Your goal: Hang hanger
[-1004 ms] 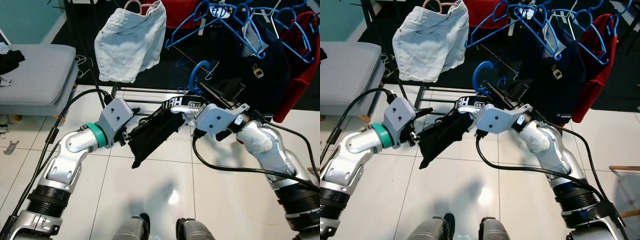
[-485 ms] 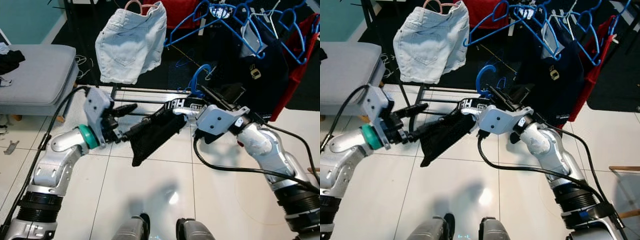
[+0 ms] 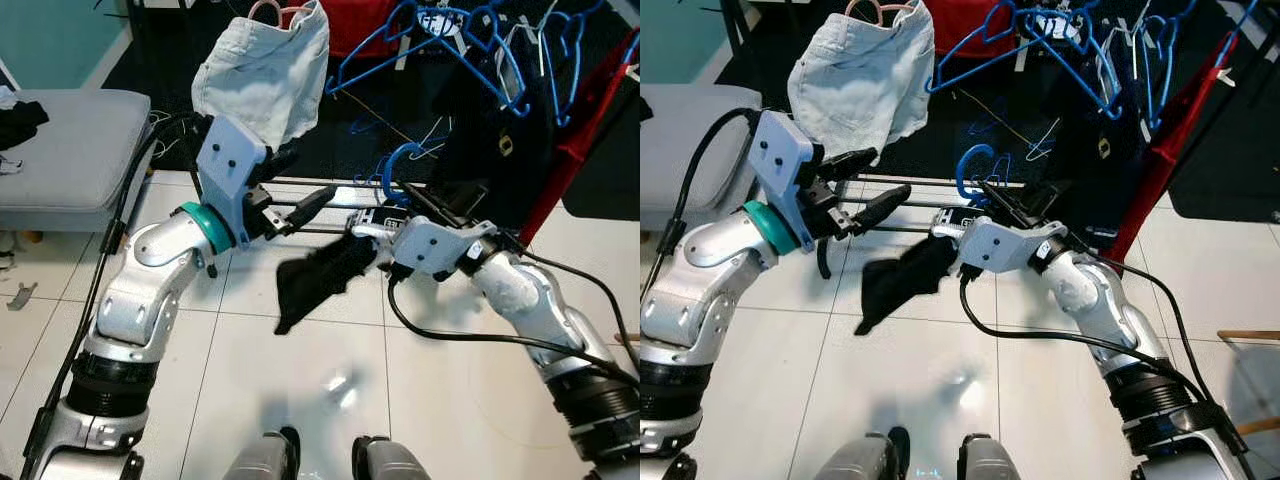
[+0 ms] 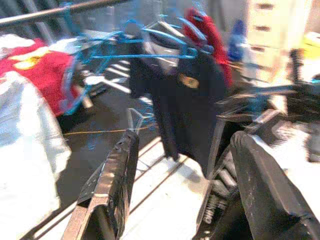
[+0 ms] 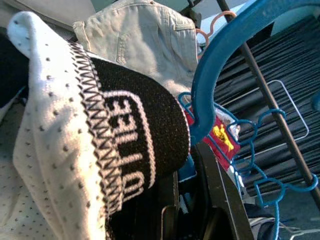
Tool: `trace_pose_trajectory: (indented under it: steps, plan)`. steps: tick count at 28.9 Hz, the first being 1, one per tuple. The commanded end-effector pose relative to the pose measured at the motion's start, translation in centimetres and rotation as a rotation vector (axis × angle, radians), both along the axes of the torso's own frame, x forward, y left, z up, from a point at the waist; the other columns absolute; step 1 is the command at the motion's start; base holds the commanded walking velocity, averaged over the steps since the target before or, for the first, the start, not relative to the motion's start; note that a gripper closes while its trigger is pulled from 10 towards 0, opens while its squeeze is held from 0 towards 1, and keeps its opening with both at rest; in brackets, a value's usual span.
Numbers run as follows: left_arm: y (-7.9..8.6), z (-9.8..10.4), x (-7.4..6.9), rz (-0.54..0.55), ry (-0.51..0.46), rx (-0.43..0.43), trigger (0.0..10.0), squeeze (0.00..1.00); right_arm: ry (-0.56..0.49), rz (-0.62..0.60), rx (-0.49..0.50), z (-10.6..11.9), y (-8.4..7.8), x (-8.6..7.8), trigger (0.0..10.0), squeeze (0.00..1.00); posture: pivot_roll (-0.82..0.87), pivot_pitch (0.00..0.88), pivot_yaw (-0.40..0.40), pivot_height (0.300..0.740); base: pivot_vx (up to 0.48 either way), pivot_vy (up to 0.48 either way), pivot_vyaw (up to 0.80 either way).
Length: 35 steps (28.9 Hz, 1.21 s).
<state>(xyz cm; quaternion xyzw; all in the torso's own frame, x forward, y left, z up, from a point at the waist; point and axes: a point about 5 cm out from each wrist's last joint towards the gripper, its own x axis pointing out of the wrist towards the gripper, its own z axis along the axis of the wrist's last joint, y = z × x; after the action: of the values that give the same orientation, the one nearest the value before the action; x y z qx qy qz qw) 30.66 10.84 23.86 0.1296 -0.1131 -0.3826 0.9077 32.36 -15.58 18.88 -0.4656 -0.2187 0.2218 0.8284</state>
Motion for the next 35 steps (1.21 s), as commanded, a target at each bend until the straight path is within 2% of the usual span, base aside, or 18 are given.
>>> trace_pose_trajectory:
  steps: [1, 2, 5, 6, 7, 9, 11, 18, 24, 26, 27, 28, 29, 30, 31, 32, 34, 35]
  plan:
    - [-0.7, -0.8, -0.8, -0.036, -0.014, 0.07, 10.0, 0.0, 0.009, -0.003, 0.027, -0.1, 0.2, 0.2, 10.0, 0.0, -0.09, 0.089, 0.081, 0.74, 0.0, 0.0, 0.0]
    - [-1.0, -1.4, -1.1, -0.049, -0.025, 0.119, 10.0, 0.0, 0.016, -0.009, 0.05, 0.0, 0.2, 0.4, 10.0, 0.0, -0.09, 0.088, 0.082, 0.74, 0.0, 0.0, 0.0]
    - [-1.0, -1.4, -1.1, -0.049, -0.025, 0.119, 10.0, 0.0, 0.016, -0.009, 0.05, 0.0, 0.2, 0.4, 10.0, 0.0, -0.09, 0.088, 0.082, 0.74, 0.0, 0.0, 0.0]
    - [-1.1, -2.1, -1.2, -0.055, -0.018, 0.162, 10.0, 0.0, 0.016, -0.021, 0.056, 0.0, 0.1, 0.5, 10.0, 0.0, -0.09, 0.089, 0.081, 0.74, 0.0, 0.0, 0.0]
    - [-1.1, -2.1, -1.2, -0.055, -0.018, 0.162, 10.0, 0.0, 0.016, -0.021, 0.056, 0.0, 0.1, 0.5, 10.0, 0.0, -0.09, 0.089, 0.081, 0.74, 0.0, 0.0, 0.0]
    - [-1.0, -2.9, -1.4, -0.067, 0.02, 0.185, 10.0, 0.0, -0.001, -0.055, 0.055, 0.3, -0.4, 0.7, 10.0, 0.0, -0.09, 0.088, 0.081, 0.74, 0.0, 0.0, 0.0]
    - [-1.1, -4.2, -1.6, -0.065, 0.114, 0.207, 10.0, 0.0, -0.038, -0.103, 0.049, 0.9, -1.0, 1.0, 10.0, 0.0, -0.1, 0.09, 0.082, 0.74, 0.0, 0.0, 0.0]
    - [-1.5, -5.0, -1.8, -0.043, 0.188, 0.239, 10.0, 0.0, -0.074, -0.088, 0.023, 1.2, -0.4, 1.1, 10.0, 0.0, -0.1, 0.094, 0.079, 0.74, 0.0, 0.0, 0.0]
    - [-1.6, -4.9, -1.5, -0.003, 0.185, 0.232, 9.9, 0.0, -0.08, -0.054, 0.023, 1.4, 0.4, 1.0, 10.0, 0.0, -0.1, 0.095, 0.076, 0.74, 0.0, 0.0, 0.0]
    - [-1.8, -4.6, -1.1, 0.016, 0.186, 0.218, 8.2, 0.0, -0.077, -0.041, 0.016, 1.3, 0.8, 0.9, 10.0, 0.0, -0.1, 0.095, 0.076, 0.74, 0.0, 0.0, 0.0]
    - [-1.8, -4.6, -1.1, 0.016, 0.186, 0.218, 8.2, 0.0, -0.077, -0.041, 0.016, 1.3, 0.8, 0.9, 10.0, 0.0, -0.1, 0.095, 0.076, 0.74, 0.0, 0.0, 0.0]
    - [-1.9, -4.5, -1.0, 0.021, 0.188, 0.214, 7.4, 0.0, -0.076, -0.035, 0.013, 1.2, 1.0, 0.9, 10.0, 0.0, -0.1, 0.095, 0.076, 0.74, 0.0, 0.0, 0.0]
    - [-1.9, -4.5, -1.0, 0.021, 0.188, 0.214, 7.4, 0.0, -0.076, -0.035, 0.013, 1.2, 1.0, 0.9, 10.0, 0.0, -0.1, 0.095, 0.076, 0.74, 0.0, 0.0, 0.0]
    - [-2.1, -4.4, -1.0, 0.024, 0.192, 0.212, 6.5, 0.0, -0.076, -0.028, 0.01, 1.1, 1.2, 0.9, 10.0, 0.0, -0.1, 0.096, 0.078, 0.74, 0.0, 0.0, 0.0]
    - [-2.2, -4.4, -0.9, 0.025, 0.196, 0.213, 4.9, 0.0, -0.075, -0.022, 0.007, 0.9, 1.5, 0.9, 10.0, 0.0, -0.1, 0.097, 0.079, 0.74, 0.0, 0.0, 0.0]
    - [-2.2, -4.4, -0.9, 0.025, 0.196, 0.213, 4.9, 0.0, -0.075, -0.022, 0.007, 0.9, 1.5, 0.9, 10.0, 0.0, -0.1, 0.097, 0.079, 0.74, 0.0, 0.0, 0.0]
    - [-2.4, -4.6, -1.0, 0.02, 0.211, 0.228, 3.5, 0.0, -0.077, 0.003, 0.003, 0.8, 2.3, 0.8, 10.0, 0.0, -0.1, 0.097, 0.08, 0.74, 0.0, 0.0, 0.0]
    - [-2.4, -4.6, -1.0, 0.02, 0.211, 0.228, 3.5, 0.0, -0.077, 0.003, 0.003, 0.8, 2.3, 0.8, 10.0, 0.0, -0.1, 0.097, 0.08, 0.74, 0.0, 0.0, 0.0]
